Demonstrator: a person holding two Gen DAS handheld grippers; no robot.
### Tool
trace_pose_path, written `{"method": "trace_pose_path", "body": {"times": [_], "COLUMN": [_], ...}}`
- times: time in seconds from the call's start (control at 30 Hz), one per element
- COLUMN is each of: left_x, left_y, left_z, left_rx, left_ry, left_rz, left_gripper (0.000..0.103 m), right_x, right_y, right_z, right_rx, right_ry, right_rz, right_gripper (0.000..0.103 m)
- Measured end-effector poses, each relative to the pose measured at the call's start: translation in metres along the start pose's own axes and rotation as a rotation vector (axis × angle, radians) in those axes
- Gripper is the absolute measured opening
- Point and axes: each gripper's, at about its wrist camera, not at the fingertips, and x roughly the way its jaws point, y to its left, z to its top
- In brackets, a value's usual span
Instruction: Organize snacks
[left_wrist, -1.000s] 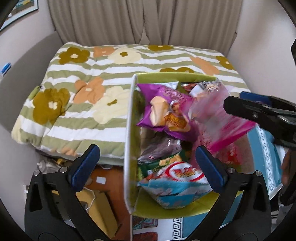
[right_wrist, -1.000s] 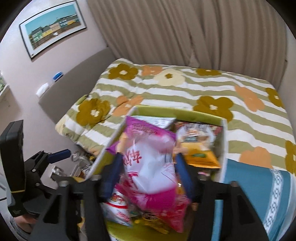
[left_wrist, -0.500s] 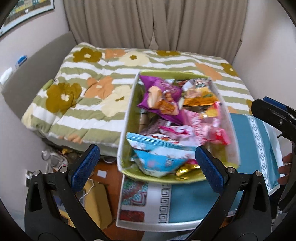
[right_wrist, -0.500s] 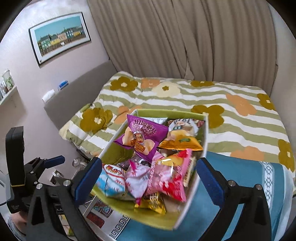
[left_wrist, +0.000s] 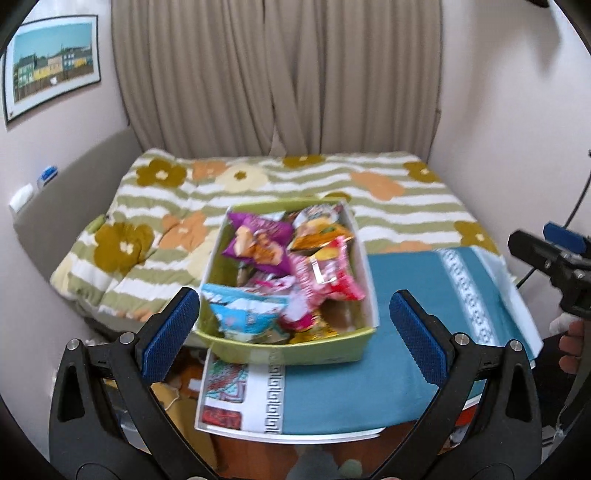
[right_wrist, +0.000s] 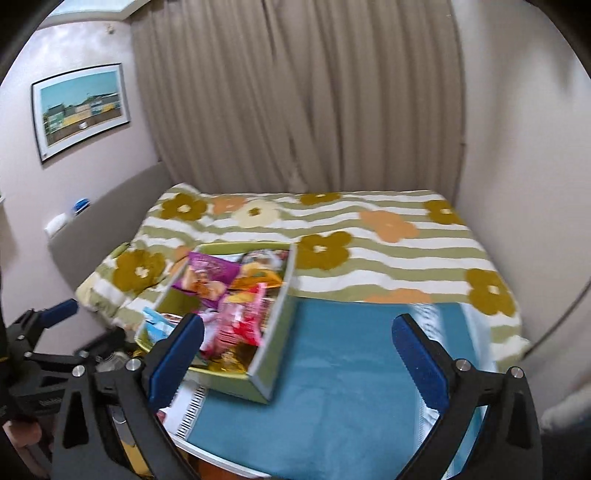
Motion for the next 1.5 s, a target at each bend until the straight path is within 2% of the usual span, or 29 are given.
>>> {"method": "trace_pose_path", "body": {"times": [0.2,0.37,1.5], "left_x": [-0.026,-0.037,-0.044], "left_y": [-0.024,-0.036,-0.051], "left_z": [-0.002,-0.005,-0.005], "left_rx": [0.012,0.014,0.038], "left_ry": [-0.070,-0.102,-0.120], "left_rz": [-0.008,-0.019,-0.008], "left_gripper": [0.102,0.102,0.102], "right_x": [-0.027,-0.036,-0.044], "right_y": [-0.021,-0.030,-0.041], "right_z": [-0.018,-0.026,-0.028], "right_rx": [-0.015,-0.004,0.024], "right_ry": [-0.020,-0.028,-0.039], "right_rz": [-0.130,-0.166,-0.158], "right_gripper": [0.101,0.101,0.101]}}
